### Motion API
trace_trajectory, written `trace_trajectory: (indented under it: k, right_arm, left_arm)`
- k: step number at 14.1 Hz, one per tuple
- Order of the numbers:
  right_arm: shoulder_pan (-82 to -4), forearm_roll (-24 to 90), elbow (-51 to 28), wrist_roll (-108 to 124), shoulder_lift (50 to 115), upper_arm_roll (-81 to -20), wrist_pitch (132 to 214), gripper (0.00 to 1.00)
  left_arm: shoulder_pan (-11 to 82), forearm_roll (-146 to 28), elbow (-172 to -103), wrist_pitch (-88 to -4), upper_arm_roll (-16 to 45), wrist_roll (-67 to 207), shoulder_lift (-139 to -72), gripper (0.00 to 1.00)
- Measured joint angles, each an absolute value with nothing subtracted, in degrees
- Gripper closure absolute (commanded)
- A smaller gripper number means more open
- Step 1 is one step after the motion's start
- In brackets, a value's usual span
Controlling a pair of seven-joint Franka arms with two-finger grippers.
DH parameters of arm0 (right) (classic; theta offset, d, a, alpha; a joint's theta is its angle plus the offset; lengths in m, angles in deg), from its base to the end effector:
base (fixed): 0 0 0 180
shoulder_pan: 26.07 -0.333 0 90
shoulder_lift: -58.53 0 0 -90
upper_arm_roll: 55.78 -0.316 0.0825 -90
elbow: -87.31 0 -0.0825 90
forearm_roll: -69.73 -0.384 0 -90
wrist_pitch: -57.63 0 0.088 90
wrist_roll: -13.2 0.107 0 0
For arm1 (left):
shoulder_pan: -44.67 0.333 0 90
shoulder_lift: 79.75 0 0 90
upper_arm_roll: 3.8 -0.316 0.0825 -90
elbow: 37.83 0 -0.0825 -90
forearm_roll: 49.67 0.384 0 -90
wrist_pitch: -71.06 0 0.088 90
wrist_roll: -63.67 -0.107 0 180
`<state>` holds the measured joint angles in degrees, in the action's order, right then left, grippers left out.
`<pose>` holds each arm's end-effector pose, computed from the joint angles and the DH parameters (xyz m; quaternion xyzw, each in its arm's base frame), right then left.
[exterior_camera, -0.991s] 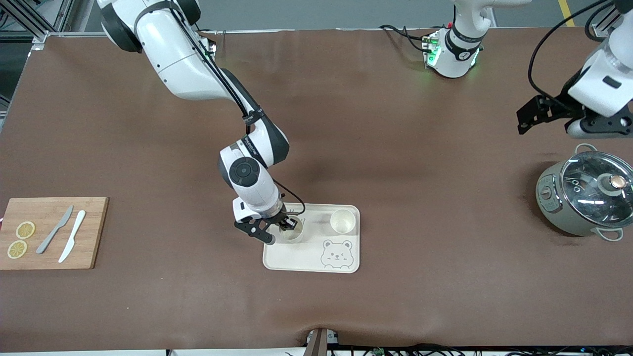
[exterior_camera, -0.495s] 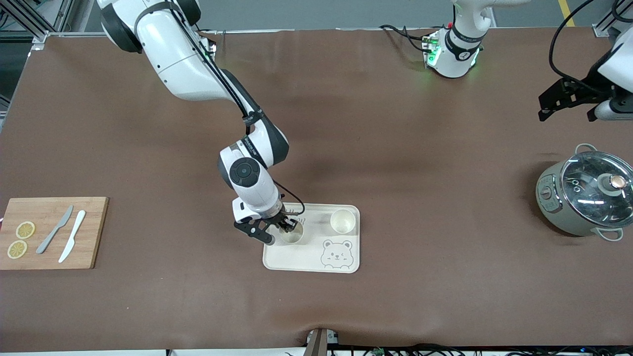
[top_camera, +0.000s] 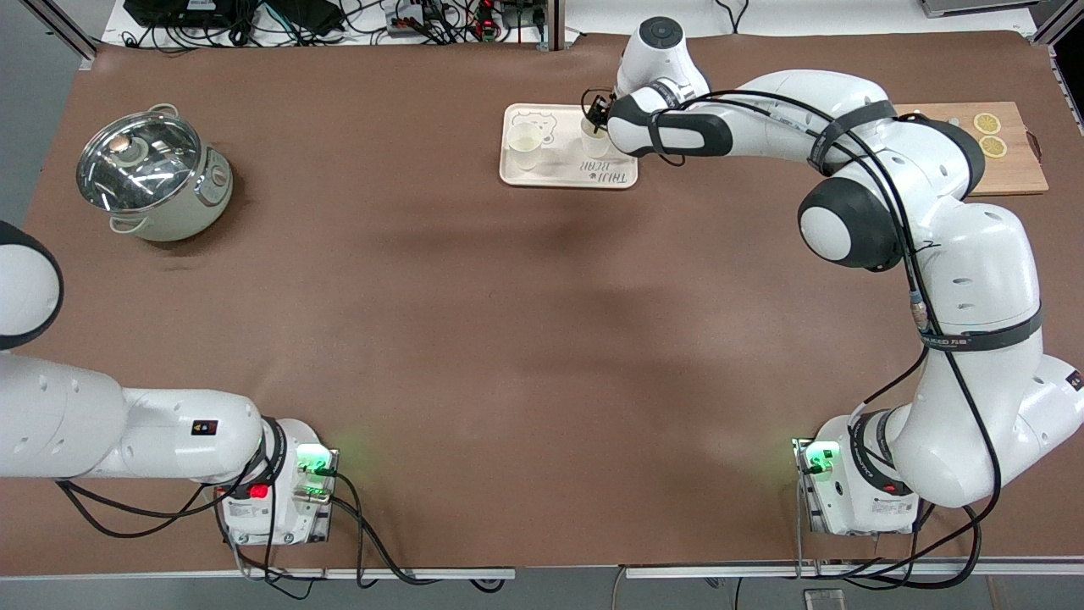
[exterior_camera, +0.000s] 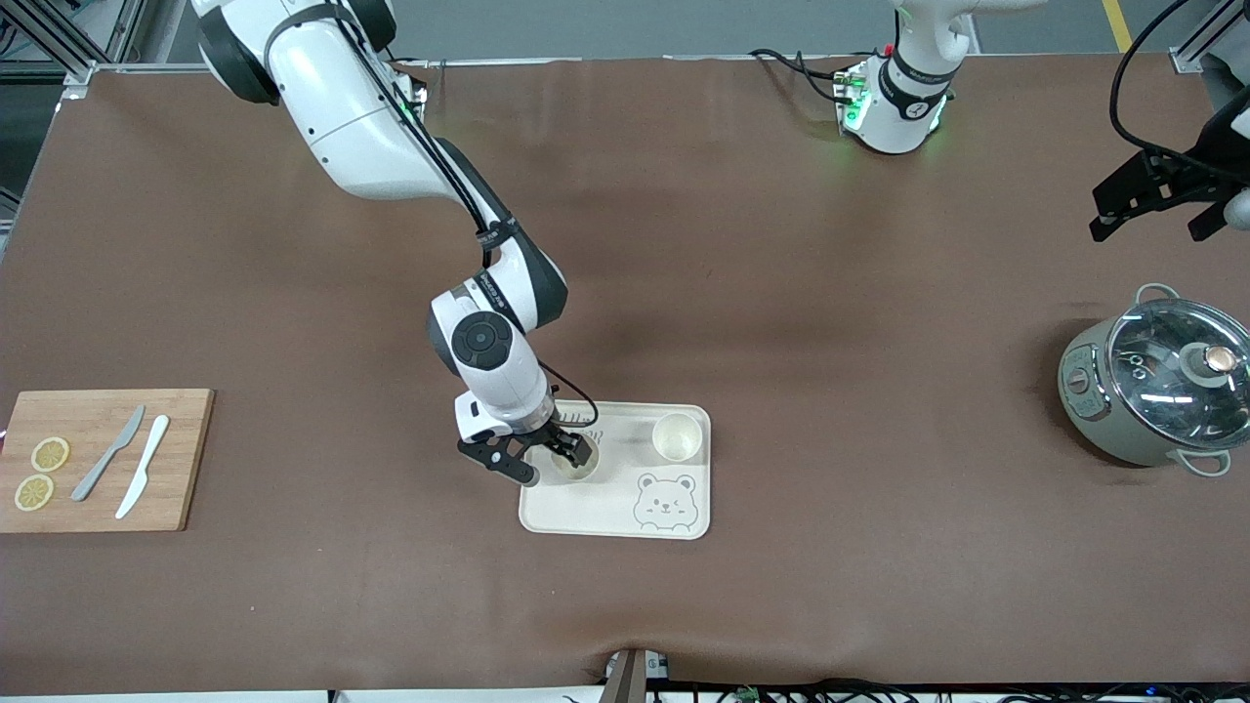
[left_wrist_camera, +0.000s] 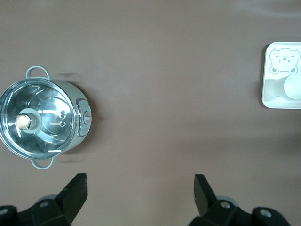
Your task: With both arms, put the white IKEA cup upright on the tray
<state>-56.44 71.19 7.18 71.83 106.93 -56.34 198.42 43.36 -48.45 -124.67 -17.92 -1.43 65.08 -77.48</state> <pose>0.6455 0.3849 0.2206 -0.9670 0.2313 -0.0798 0.0713 0.5394 -0.0329 0.6706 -0.9990 0.0192 -0.0389 0.0097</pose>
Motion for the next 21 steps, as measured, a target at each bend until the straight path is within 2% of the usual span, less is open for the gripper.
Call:
trace_trajectory:
  k: [3, 6, 12, 17, 21]
  right_arm:
    - [-56.4, 71.3, 7.8, 71.8, 106.5, -56.2, 196.7, 0.00]
    - [-56.4, 71.3, 9.0, 71.8, 103.8, -56.1, 190.7, 0.00]
    - [-55.0, 71.2, 10.2, 66.4, 88.3, -55.9, 166.9, 0.00]
    - [-46.4, 67.3, 10.1, 51.5, 78.8, -55.6, 152.3, 0.00]
    - [-37.3, 66.9, 10.7, 37.1, 76.6, -55.4, 147.6, 0.00]
  left_arm:
    - [43.4, -48.5, -122.9, -15.7, -1.5, 60.7, -80.4, 0.00]
    - [43.4, -48.5, -122.2, -15.1, -1.5, 59.4, -82.1, 0.00]
    - [43.3, -48.5, -121.8, -14.2, -1.5, 58.9, -82.4, 0.00]
    - [43.3, -48.5, -121.5, -14.2, -1.5, 58.9, -82.4, 0.00]
    - [43.3, -48.5, -121.4, -14.1, -1.5, 58.8, -82.4, 0.00]
